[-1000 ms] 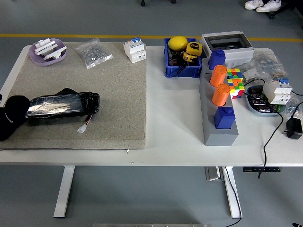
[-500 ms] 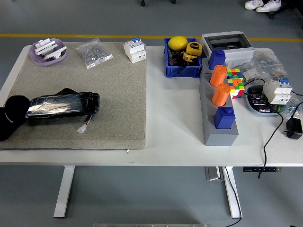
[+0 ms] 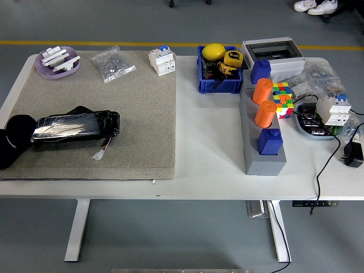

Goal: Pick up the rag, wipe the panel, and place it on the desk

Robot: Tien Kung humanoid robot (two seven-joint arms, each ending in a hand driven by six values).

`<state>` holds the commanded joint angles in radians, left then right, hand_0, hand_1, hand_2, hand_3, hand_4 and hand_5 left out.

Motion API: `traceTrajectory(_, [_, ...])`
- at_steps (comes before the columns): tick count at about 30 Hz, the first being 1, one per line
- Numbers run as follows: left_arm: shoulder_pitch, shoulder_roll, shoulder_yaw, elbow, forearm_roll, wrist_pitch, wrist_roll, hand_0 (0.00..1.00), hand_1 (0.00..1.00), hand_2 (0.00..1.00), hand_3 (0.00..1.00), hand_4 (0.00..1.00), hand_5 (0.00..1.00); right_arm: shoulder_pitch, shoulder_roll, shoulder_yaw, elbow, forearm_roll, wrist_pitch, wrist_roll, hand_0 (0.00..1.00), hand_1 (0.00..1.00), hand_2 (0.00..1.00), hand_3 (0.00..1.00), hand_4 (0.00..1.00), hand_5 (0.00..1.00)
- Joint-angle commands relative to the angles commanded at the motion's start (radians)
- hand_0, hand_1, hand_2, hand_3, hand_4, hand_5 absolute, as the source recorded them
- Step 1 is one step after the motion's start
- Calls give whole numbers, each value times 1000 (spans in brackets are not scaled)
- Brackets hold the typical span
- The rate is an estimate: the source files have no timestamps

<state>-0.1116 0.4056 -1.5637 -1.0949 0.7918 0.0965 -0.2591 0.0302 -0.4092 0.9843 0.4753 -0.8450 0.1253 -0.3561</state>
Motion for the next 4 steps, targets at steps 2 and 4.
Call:
traceTrajectory(2, [1,-9,-1,4,-2,-3,-1,675,690,634,597,668,31,1,1,-2,0,1,0,0,741,430,708,678,998,595])
traceTrajectory(4, [3,-17,-2,7,-1,-3,-4,675,690,634,597,668,31,2,2,-4,-1,1,0,1,741,430,708,678,998,595])
